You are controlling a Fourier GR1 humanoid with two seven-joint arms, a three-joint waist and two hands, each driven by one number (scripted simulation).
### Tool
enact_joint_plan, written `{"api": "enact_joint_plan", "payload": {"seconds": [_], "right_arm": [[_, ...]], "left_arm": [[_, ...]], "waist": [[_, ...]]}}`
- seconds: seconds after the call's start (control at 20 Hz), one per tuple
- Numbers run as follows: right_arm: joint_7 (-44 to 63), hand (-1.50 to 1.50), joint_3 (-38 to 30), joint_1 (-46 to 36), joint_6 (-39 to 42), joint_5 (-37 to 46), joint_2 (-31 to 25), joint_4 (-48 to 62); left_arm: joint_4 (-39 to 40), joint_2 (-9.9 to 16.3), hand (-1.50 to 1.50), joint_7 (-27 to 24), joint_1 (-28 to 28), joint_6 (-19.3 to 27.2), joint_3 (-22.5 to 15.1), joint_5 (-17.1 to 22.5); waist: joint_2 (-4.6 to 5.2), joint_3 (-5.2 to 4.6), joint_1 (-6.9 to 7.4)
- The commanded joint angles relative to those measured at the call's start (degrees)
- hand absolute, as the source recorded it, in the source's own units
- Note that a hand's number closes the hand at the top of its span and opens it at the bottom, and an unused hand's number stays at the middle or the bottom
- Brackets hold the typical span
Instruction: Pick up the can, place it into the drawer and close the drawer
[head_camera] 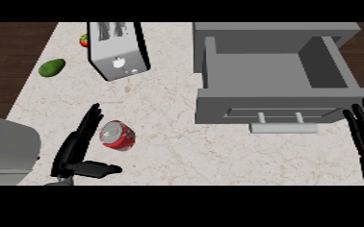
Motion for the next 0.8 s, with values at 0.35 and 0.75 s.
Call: {"api": "enact_joint_plan", "payload": {"seconds": [0.35, 0.75], "right_arm": [[-2.93, -1.50, -0.67, 0.84, 1.20, 0.59, 1.39, 1.61], [-0.17, -1.50, 1.38, 1.14, 0.02, 1.40, 2.16, -0.81]], "left_arm": [[7.40, -0.76, -1.50, -3.82, -4.14, 2.06, -0.41, -1.36], [3.45, -2.30, -1.50, 0.80, -4.55, 2.52, -1.58, 0.24]], "waist": [[0.01, 0.01, -0.01], [-0.03, 0.02, 0.09]]}}
